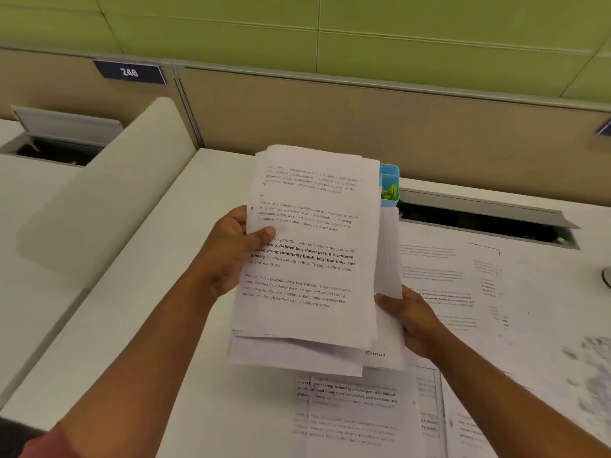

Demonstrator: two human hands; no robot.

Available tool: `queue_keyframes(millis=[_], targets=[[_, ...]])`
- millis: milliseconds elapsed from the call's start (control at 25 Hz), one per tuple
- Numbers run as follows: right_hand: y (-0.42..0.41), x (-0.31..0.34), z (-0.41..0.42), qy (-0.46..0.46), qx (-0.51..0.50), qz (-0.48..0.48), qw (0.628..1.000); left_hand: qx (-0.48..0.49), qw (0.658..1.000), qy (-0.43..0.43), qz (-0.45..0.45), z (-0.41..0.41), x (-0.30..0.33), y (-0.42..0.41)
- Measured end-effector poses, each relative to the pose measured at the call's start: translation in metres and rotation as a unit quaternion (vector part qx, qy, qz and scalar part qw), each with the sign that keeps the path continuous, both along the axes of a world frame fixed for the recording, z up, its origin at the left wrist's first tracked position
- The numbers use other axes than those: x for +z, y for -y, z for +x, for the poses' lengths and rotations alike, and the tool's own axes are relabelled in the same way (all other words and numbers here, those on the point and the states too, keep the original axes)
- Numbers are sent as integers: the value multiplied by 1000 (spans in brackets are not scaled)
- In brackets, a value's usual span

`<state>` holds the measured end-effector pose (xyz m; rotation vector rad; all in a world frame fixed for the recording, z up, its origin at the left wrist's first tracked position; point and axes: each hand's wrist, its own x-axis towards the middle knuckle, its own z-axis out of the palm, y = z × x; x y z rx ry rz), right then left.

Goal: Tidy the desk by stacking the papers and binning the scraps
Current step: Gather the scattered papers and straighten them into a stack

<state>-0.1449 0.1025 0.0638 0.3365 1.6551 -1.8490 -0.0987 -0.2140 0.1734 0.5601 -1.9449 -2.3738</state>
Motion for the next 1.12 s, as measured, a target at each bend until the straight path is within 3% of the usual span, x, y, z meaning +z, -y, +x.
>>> queue_keyframes(millis=[280, 480, 680, 800, 880, 1000, 1120], targets=[[-5, 29, 35, 10, -36, -67, 997, -34, 986, 149, -59, -1, -79, -33], [-8, 41, 56, 21, -81, -108, 991, -41, 982, 179, 41, 5, -93, -49], [-22, 47, 63, 10, -66, -84, 994, -77, 971, 194, 115, 7, -94, -79], [-38, 48, 60, 9, -53, -84, 995, -84, 976, 167, 111, 9, -95, -92], [-50, 46, 54, -4, -30, -72, 997, -69, 988, 125, 56, 11, -94, -105], [-68, 47, 42, -79, 5, 1, 997, -28, 998, 42, -38, 14, -80, -133], [-82, 57, 33, -169, -20, 53, 984, 9, 996, -33, -85, 14, -61, -159]])
